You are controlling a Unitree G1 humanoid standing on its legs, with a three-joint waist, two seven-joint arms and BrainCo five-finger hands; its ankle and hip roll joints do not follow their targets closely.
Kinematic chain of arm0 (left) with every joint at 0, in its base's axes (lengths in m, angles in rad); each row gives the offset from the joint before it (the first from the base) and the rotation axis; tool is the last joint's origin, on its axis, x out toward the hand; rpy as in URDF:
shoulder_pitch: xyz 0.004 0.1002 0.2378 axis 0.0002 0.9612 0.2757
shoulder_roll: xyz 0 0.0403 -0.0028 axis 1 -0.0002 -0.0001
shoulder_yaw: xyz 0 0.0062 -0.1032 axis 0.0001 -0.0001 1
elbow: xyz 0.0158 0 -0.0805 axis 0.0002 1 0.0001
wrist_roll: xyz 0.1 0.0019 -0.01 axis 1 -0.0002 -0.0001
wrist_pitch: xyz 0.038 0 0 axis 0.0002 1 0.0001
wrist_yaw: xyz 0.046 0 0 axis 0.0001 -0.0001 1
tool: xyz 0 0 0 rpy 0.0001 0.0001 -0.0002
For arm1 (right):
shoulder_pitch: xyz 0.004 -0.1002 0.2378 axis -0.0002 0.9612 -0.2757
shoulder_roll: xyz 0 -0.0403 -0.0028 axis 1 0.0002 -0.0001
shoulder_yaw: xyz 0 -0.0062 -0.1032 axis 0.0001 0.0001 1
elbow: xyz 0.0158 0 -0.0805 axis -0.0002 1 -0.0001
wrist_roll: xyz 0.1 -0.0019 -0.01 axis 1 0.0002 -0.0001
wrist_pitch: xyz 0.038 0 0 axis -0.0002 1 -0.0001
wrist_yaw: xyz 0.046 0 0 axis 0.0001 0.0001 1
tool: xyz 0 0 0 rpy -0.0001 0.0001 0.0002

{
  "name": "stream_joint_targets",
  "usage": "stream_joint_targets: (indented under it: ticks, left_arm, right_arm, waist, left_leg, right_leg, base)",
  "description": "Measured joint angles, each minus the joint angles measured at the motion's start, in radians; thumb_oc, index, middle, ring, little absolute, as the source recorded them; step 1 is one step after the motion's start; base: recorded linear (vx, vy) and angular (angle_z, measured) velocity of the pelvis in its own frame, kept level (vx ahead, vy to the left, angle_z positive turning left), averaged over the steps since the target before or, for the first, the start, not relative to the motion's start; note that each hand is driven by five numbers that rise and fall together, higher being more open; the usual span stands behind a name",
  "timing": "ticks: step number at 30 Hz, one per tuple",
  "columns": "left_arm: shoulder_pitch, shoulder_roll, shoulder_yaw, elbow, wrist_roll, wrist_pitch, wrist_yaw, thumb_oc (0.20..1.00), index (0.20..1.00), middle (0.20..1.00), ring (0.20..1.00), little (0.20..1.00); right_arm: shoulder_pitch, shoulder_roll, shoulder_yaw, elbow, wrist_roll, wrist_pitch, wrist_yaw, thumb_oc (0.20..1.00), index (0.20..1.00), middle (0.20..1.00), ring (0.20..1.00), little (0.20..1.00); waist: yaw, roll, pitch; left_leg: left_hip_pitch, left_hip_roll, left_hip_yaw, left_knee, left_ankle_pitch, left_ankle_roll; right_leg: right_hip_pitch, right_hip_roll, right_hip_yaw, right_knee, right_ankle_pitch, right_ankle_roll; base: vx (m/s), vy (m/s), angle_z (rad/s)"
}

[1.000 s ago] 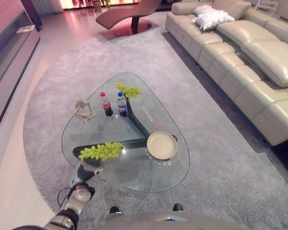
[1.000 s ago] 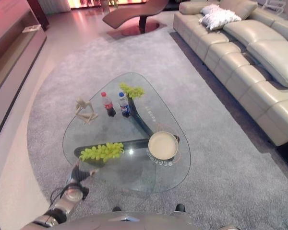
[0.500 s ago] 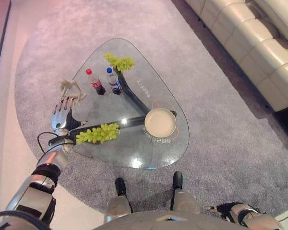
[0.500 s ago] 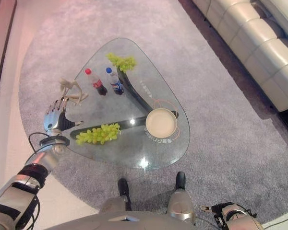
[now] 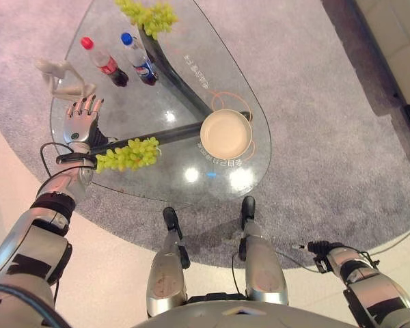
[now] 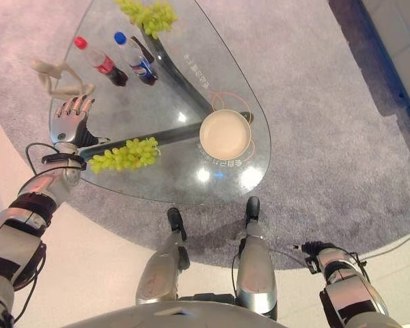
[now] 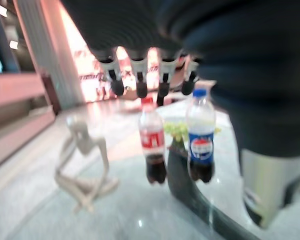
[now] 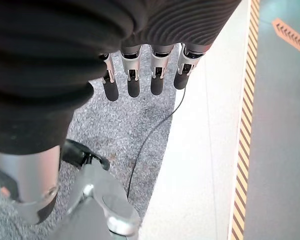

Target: Pick up fruits into the plate

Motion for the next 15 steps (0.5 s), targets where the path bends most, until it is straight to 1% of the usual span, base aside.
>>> stream_joint_targets:
  ticks: [4,5,9,14,15]
  left_arm:
    - [-0.066,0.005,0.0,0.028,-0.042,0.004,-0.003,1.0,1.0,1.0,1.0,1.0]
    - [-0.088,0.006,0.0,0.04,-0.049,0.006,-0.002,1.0,1.0,1.0,1.0,1.0]
    - [-0.141,0.008,-0.008,0.055,-0.083,0.015,0.01,1.0,1.0,1.0,1.0,1.0]
    - [-0.193,0.009,-0.039,0.062,-0.096,0.038,0.016,1.0,1.0,1.0,1.0,1.0]
    - [-0.206,0.01,-0.047,0.062,-0.096,0.051,0.018,1.0,1.0,1.0,1.0,1.0]
  right_arm:
    - [-0.013,-0.014,0.0,-0.002,0.018,0.0,-0.001,1.0,1.0,1.0,1.0,1.0]
    - [-0.02,-0.014,0.0,-0.003,0.019,0.001,-0.001,1.0,1.0,1.0,1.0,1.0]
    - [-0.029,-0.015,0.002,-0.021,0.037,0.0,-0.004,1.0,1.0,1.0,1.0,1.0]
    - [-0.032,-0.014,0.004,-0.021,0.06,-0.002,-0.02,1.0,1.0,1.0,1.0,1.0]
    - [-0.035,-0.014,0.011,-0.021,0.059,-0.007,-0.021,1.0,1.0,1.0,1.0,1.0]
  waist:
    - [-0.001,-0.012,0.019]
    - [-0.002,-0.021,0.03]
    - [-0.003,-0.043,0.042]
    - [-0.005,-0.048,0.046]
    - [-0.004,-0.048,0.046]
  left_leg:
    - [-0.046,0.004,-0.002,0.022,0.0,0.0]
    - [-0.059,0.007,-0.003,0.034,0.0,0.0]
    - [-0.123,0.015,-0.011,0.071,0.0,0.0]
    - [-0.193,0.017,-0.031,0.105,0.002,0.003]
    - [-0.21,0.017,-0.032,0.107,0.007,0.006]
  right_leg:
    - [-0.045,0.0,-0.001,0.021,0.0,0.0]
    - [-0.056,0.0,-0.002,0.03,0.0,0.0]
    - [-0.12,0.001,-0.002,0.072,0.0,0.0]
    - [-0.183,-0.003,-0.005,0.106,-0.001,0.0]
    - [-0.203,-0.004,-0.005,0.115,-0.001,0.0]
  base:
    - [-0.06,-0.043,0.01]
    - [-0.03,-0.033,-0.01]
    - [-0.04,-0.042,0.01]
    - [-0.02,-0.021,0.06]
    - [-0.01,0.001,0.03]
